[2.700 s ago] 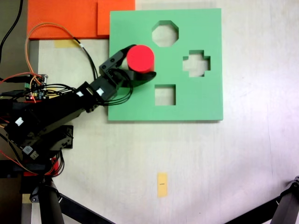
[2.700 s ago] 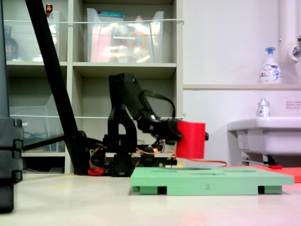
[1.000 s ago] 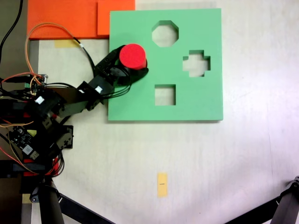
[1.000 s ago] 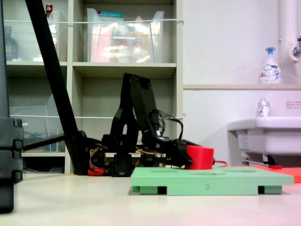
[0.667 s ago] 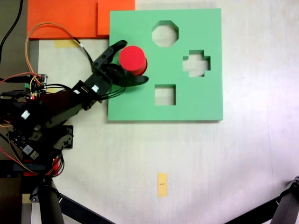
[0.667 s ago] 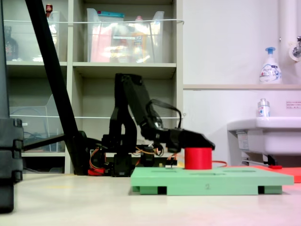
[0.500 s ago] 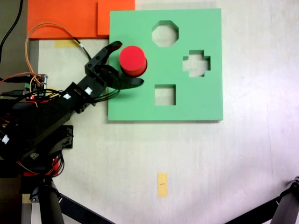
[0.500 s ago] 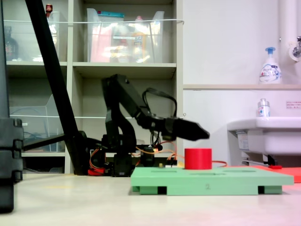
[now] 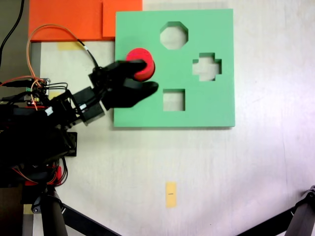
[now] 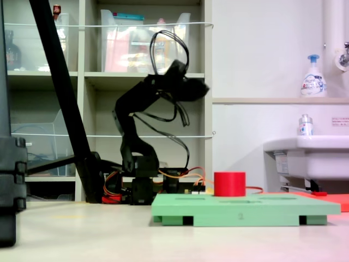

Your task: Put the cylinder block into the corresponding hole

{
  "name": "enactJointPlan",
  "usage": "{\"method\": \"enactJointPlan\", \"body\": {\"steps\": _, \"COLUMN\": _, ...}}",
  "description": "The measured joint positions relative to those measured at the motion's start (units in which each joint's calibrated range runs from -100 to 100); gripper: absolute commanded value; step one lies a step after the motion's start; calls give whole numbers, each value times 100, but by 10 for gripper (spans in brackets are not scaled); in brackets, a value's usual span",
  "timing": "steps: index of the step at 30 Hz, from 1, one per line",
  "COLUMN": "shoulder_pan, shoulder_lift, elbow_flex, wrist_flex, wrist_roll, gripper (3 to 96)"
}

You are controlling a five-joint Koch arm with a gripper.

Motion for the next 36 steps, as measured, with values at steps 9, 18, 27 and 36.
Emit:
{"method": "enactJointPlan", "body": {"steps": 9, "shoulder_pan": -1192, "shoulder_lift": -14, "elbow_flex": -2636, "wrist_flex": 1038, "wrist_roll": -2095, "gripper": 482}}
{"method": "enactJointPlan", "body": {"steps": 18, "shoulder_pan": -1407, "shoulder_lift": -14, "elbow_flex": -6673, "wrist_flex": 3407, "wrist_roll": -2525, "gripper": 473}}
{"method": "enactJointPlan", "body": {"steps": 27, "shoulder_pan": -1519, "shoulder_lift": -41, "elbow_flex": -6977, "wrist_flex": 2653, "wrist_roll": -2535, "gripper": 477}}
{"method": "enactJointPlan", "body": {"steps": 36, "shoulder_pan": -1538, "shoulder_lift": -41, "elbow_flex": -6957, "wrist_flex": 2487, "wrist_roll": -2535, "gripper": 495}}
